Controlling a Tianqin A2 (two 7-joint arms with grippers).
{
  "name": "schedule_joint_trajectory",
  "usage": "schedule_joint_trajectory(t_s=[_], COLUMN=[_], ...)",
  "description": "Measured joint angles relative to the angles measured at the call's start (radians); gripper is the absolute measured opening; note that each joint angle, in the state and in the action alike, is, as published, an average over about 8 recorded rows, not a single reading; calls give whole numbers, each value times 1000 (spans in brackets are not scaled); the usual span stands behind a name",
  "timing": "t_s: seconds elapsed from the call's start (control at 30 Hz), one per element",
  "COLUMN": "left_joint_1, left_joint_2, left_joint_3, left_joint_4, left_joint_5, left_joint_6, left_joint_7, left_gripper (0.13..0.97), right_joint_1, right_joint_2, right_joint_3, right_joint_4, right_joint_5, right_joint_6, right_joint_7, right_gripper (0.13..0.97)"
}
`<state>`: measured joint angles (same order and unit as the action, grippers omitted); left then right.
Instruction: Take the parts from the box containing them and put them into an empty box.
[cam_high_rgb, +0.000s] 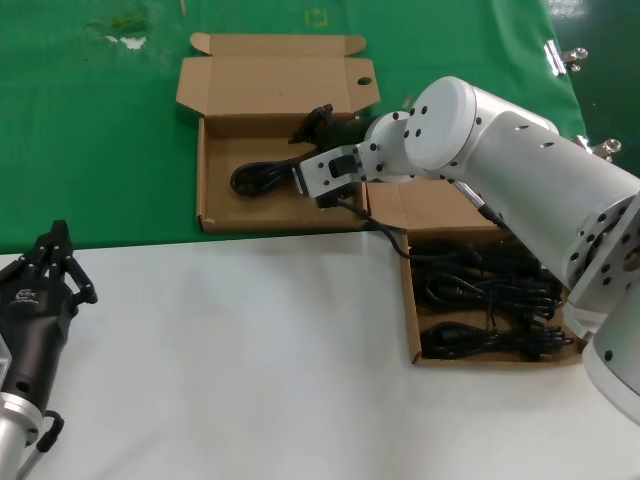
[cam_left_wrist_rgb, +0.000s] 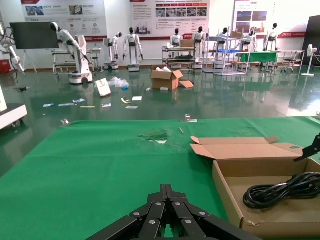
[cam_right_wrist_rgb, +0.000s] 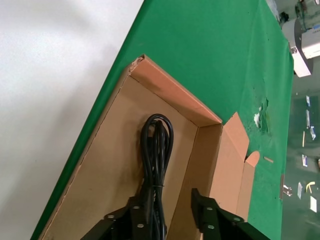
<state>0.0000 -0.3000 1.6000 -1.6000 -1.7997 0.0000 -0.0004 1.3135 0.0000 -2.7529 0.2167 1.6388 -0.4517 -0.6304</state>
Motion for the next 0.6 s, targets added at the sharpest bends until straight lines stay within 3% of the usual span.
schedule_joint_trajectory(t_s=[0.2,0.6], left_joint_1=[0,0], left_joint_2=[0,0], left_joint_3=[0,0], left_joint_4=[0,0], left_joint_5=[0,0], left_joint_6=[0,0], left_joint_7=[0,0], left_gripper=[140,140], right_joint_1=[0,27], right_joint_2=[0,0], right_joint_3=[0,0], right_joint_4=[-3,-22], right_joint_5=[11,53], right_joint_6=[10,36], right_joint_7=[-12,-34], right_gripper=[312,547])
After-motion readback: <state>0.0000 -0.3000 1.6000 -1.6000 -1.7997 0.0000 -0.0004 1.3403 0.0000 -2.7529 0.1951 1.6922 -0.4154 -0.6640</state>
